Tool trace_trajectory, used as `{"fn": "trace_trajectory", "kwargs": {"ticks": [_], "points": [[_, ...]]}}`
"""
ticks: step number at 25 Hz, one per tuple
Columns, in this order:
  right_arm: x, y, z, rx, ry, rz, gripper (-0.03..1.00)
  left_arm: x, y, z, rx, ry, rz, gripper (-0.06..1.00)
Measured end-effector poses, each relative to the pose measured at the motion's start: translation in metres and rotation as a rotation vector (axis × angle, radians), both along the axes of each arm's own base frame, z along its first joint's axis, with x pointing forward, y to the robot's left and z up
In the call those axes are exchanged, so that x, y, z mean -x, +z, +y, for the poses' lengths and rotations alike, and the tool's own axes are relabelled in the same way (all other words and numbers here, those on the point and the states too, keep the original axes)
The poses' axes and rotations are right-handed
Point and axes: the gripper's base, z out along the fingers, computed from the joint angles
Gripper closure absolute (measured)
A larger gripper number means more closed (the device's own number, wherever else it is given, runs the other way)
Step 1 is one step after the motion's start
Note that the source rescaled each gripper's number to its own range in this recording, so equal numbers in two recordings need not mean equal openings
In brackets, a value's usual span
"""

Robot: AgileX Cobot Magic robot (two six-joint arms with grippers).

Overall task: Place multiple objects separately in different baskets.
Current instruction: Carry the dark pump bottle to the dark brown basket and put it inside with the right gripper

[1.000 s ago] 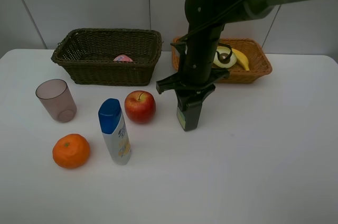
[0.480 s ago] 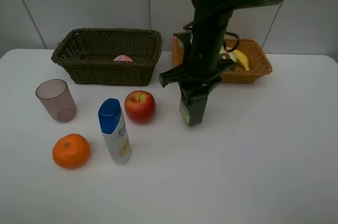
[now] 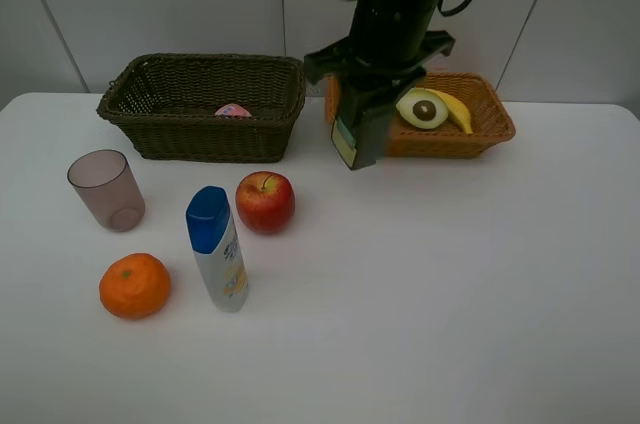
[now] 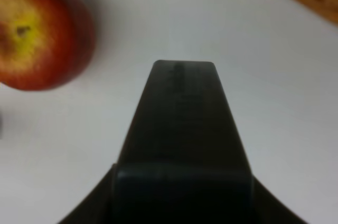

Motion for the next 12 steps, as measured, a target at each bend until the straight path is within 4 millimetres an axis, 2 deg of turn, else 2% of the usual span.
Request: {"fn": "trace_trajectory", "kwargs": {"ticks": [6,12], "points": [[-0.014,0.036,0.005,-0.052,0.065,-0.124,0.88,0.000,0.000,0.000,0.000,0.000,0.000,-0.05],[-0.035,0.048,0.017,-0.140,0.120,-0.279,0.88,0.000,0.000,0.000,0.000,0.000,0.000,-0.05]]}}
